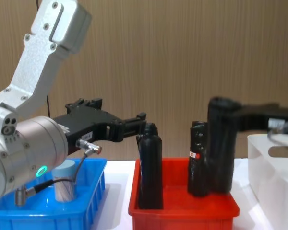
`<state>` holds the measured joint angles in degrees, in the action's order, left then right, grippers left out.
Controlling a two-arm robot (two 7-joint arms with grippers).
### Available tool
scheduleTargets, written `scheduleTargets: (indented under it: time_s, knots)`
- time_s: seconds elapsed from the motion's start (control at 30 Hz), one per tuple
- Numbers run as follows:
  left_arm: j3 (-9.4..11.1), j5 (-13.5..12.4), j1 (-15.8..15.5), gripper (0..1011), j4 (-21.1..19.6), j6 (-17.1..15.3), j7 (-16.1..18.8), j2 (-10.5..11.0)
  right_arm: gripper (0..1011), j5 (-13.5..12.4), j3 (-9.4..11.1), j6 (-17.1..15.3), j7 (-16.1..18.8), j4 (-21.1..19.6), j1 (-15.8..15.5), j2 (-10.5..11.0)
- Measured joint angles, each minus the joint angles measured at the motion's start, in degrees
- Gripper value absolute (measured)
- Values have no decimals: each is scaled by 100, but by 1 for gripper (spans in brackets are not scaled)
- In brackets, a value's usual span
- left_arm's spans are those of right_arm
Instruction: Pick the cotton swabs from the blue box and place them into the white box.
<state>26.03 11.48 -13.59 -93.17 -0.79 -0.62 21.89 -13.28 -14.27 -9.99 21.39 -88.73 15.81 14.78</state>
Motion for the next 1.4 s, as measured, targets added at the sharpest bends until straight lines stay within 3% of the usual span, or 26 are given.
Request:
scheduleTargets:
  time_s: [0.4, 0.73, 1.03, 1.4]
  knots:
    - [0, 0, 0, 1004, 0, 0, 0, 0, 344, -39, 320, -60, -305, -620, 78, 313]
    - [0, 0, 0, 1004, 0, 0, 0, 0, 344, 88, 536, -66, -546, -718, 143, 540]
    - [0, 0, 0, 1004, 0, 0, 0, 0, 343, 200, 615, -57, -642, -418, 212, 618]
    - [0, 0, 0, 1004, 0, 0, 0, 0, 343, 232, 626, 179, -795, 433, 412, 554]
